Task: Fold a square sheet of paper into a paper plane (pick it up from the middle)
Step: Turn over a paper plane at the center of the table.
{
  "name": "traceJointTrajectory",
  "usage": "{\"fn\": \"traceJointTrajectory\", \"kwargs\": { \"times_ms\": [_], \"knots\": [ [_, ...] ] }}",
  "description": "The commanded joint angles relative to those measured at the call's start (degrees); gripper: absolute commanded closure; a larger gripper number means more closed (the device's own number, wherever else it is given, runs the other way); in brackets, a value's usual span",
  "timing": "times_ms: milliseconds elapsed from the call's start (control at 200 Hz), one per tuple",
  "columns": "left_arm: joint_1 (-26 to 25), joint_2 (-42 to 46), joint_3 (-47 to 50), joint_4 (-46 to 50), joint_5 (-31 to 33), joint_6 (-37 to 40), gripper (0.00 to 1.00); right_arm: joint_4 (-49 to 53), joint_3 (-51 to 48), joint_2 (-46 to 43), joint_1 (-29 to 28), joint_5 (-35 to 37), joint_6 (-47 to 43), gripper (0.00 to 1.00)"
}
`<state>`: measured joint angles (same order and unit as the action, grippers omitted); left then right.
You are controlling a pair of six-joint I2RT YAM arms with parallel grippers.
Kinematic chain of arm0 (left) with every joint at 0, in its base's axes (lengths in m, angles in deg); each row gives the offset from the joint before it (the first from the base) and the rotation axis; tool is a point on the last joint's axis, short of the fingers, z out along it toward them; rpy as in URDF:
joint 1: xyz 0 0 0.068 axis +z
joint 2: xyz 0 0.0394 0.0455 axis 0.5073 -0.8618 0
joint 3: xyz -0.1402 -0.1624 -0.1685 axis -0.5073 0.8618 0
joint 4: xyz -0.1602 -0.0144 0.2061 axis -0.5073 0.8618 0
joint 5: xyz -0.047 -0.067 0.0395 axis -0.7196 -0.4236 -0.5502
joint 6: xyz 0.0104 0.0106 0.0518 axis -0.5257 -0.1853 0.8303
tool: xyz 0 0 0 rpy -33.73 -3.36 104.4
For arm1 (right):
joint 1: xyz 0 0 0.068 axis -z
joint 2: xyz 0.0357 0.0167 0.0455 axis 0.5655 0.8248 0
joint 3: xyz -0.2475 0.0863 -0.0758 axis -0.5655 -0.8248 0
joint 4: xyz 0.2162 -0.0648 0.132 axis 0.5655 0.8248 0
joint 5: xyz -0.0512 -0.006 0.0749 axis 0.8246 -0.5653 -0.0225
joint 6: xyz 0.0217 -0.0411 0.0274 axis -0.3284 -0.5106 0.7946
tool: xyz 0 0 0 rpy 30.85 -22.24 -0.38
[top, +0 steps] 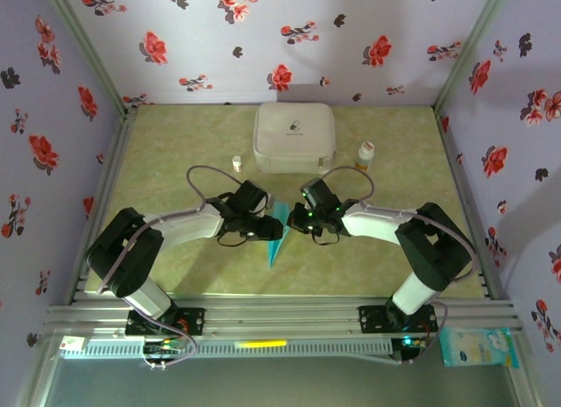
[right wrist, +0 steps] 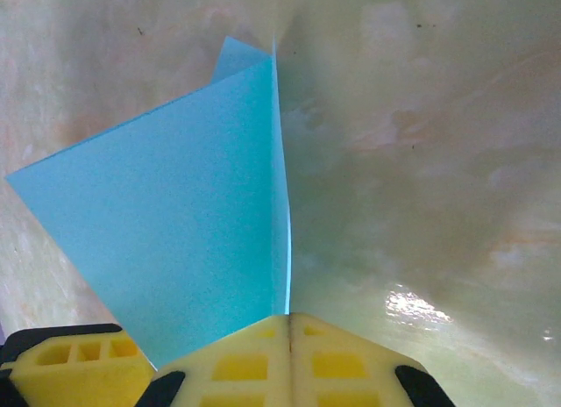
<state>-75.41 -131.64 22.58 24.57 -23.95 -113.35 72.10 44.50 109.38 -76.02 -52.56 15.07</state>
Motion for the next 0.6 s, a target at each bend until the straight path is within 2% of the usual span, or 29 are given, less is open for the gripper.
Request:
{"fn": "traceJointTrajectory", "kwargs": {
  "times_ms": [0,160,595],
  "knots": [
    [-0.40,-0.35,1.19,0.20,-0.82,0.17,0.55,-0.81,0.01,-0.23,-0.41,0.13,0.68,0.97],
    [-0.43,-0.16,0.41,3.62,0.41,-0.73,0.53,-0.59,0.37,-0.19,-0.41,0.00,0.62,0.96],
    [-0.60,-1.53,0.15,1.76,-2.10,0.29,0.57,-0.03,0.63,-0.24,-0.42,0.54,0.48,0.96]
  ]
}}
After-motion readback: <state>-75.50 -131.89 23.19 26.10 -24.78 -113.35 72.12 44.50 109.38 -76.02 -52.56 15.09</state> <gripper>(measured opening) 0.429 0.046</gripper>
